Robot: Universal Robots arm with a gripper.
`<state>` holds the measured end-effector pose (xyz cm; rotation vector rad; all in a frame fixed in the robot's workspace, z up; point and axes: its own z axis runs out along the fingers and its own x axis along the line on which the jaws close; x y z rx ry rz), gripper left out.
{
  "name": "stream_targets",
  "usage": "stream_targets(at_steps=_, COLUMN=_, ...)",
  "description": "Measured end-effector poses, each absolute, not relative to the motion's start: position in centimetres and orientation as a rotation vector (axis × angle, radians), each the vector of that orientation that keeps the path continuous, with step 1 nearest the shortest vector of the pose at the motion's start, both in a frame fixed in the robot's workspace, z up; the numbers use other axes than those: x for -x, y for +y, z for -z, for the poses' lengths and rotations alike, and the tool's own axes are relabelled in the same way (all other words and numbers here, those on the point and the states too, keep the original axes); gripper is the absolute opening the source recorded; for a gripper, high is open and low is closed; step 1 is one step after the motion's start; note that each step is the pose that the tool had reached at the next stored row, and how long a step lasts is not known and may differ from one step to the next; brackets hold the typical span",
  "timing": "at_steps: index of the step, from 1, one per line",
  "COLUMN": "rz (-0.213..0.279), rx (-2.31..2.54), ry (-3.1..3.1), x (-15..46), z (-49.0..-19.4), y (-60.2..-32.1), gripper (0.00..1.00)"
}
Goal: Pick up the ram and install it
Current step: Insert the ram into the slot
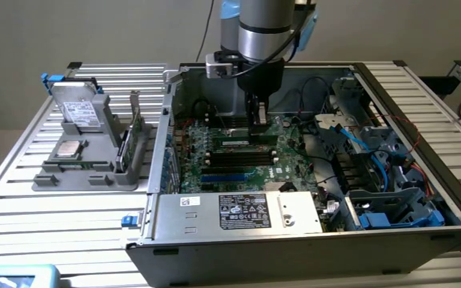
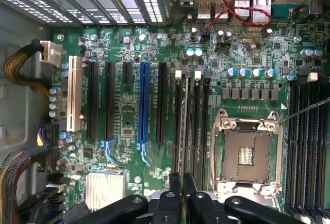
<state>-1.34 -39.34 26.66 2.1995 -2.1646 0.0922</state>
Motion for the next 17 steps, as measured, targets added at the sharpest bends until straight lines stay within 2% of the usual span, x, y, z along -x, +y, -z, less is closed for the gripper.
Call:
stream_targets(at_steps=4, rz=-0.079, rx=-2.206, ry=-2.171, x=1.4, z=-26.4, y=-39.4, gripper=0.14)
stream_targets(at_steps=17, rz=-0.083, rx=-2.215, ry=-2.159, x=1.5, z=-25.4, y=-39.4, gripper=0.14)
